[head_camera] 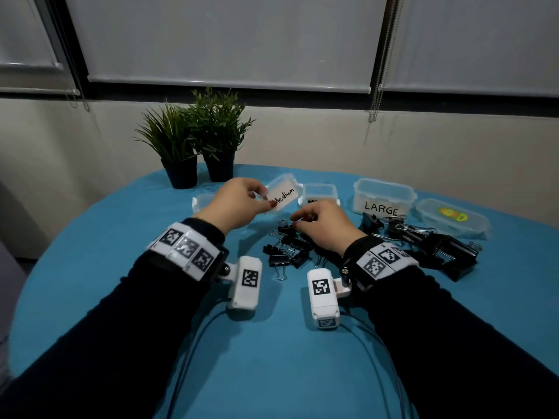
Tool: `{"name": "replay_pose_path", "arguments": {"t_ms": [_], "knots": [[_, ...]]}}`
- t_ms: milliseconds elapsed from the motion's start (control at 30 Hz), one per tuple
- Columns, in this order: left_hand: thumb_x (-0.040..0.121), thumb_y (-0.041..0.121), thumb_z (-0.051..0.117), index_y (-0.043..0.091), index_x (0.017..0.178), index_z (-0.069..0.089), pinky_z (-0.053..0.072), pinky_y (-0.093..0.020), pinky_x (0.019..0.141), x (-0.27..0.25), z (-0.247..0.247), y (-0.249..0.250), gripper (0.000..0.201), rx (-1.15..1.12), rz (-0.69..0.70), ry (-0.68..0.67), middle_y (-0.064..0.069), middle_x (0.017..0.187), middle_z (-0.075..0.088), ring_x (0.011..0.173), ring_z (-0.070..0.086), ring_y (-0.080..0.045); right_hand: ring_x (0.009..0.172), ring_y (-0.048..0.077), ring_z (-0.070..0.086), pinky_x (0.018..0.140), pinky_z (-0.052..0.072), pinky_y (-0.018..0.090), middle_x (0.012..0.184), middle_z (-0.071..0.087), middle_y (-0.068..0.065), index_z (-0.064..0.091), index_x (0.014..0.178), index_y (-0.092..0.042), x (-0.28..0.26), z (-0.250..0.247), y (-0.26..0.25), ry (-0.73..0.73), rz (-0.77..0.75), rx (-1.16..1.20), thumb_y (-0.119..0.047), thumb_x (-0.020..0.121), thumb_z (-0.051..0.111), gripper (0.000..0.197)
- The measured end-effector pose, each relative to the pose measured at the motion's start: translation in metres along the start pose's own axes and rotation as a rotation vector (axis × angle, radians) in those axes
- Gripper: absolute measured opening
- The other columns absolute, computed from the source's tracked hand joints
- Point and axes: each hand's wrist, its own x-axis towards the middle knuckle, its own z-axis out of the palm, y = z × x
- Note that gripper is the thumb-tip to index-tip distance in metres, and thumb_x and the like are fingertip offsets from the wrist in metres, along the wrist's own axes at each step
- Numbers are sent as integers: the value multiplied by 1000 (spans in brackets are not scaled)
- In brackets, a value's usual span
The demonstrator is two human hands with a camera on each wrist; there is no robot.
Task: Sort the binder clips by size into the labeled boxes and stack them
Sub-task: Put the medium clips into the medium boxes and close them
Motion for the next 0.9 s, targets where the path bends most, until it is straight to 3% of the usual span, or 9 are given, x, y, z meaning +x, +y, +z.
{"name": "replay_pose_path", "arguments": {"t_ms": [133, 200, 300, 367, 400, 500, 667, 767, 900], "knots": [[89, 30, 77, 15, 94, 59, 33, -15, 37, -16, -3, -4, 24, -133, 82, 23, 6, 76, 63, 48, 45, -10, 116, 25, 57, 104, 44, 46, 106, 69, -6, 76, 102, -39, 4, 9, -3, 5, 27, -108, -51, 81, 76, 24], [87, 26, 78, 16, 92, 54, 40, -22, 45, -17, -1, -9, 27, -194, 94, 16, 4, 81, 68, 56, 52, -15, 118, 24, 54, 105, 41, 47, 106, 68, -7, 75, 97, -41, 4, 9, -5, -5, 12, -176, -50, 82, 76, 18], [79, 20, 84, 21, 85, 54, 42, -33, 50, -14, 2, -17, 31, -225, 109, 18, 1, 70, 62, 55, 50, -22, 113, 20, 56, 105, 40, 46, 99, 67, -12, 69, 82, -41, 3, 8, -6, -19, 0, -184, -38, 83, 77, 9], [70, 19, 89, 30, 90, 53, 53, -43, 57, -13, 2, -19, 42, -237, 134, 8, -6, 86, 66, 68, 62, -32, 111, 20, 56, 104, 41, 47, 96, 68, -13, 65, 78, -38, 3, 8, -7, -32, -11, -191, -33, 82, 76, 13], [67, 17, 90, 35, 99, 51, 57, -45, 67, -14, 1, -18, 53, -233, 141, -6, -5, 99, 67, 81, 67, -30, 109, 20, 57, 104, 41, 47, 95, 68, -12, 64, 78, -35, 3, 8, -8, -38, -13, -195, -32, 81, 75, 12], [67, 8, 89, 39, 132, 36, 58, -32, 84, -14, 1, -19, 89, -220, 156, -31, 3, 119, 62, 103, 67, -14, 101, 19, 60, 101, 43, 48, 93, 67, -10, 63, 78, -30, 1, 7, -10, -51, -10, -182, -30, 80, 74, 12], [76, -4, 79, 30, 134, 51, 64, -37, 74, -15, 3, -16, 72, -269, 144, -60, 3, 133, 56, 98, 69, -24, 97, 20, 63, 99, 47, 50, 90, 68, -9, 63, 77, -29, 2, 10, -10, -41, -1, -83, -21, 78, 74, 14], [83, -4, 74, 30, 134, 45, 64, -43, 67, -16, 5, -17, 68, -344, 119, -111, 3, 133, 49, 98, 68, -26, 96, 19, 66, 97, 49, 49, 91, 68, -10, 60, 80, -32, 2, 14, -8, -19, -43, 17, -16, 74, 77, 24], [84, -8, 73, 29, 133, 36, 63, -35, 67, -12, 9, -20, 72, -507, 41, -152, -10, 131, 46, 99, 67, -27, 85, 20, 66, 85, 57, 42, 87, 68, -6, 58, 83, -29, 2, 14, -5, 40, -52, 108, -3, 75, 73, 31]]}}
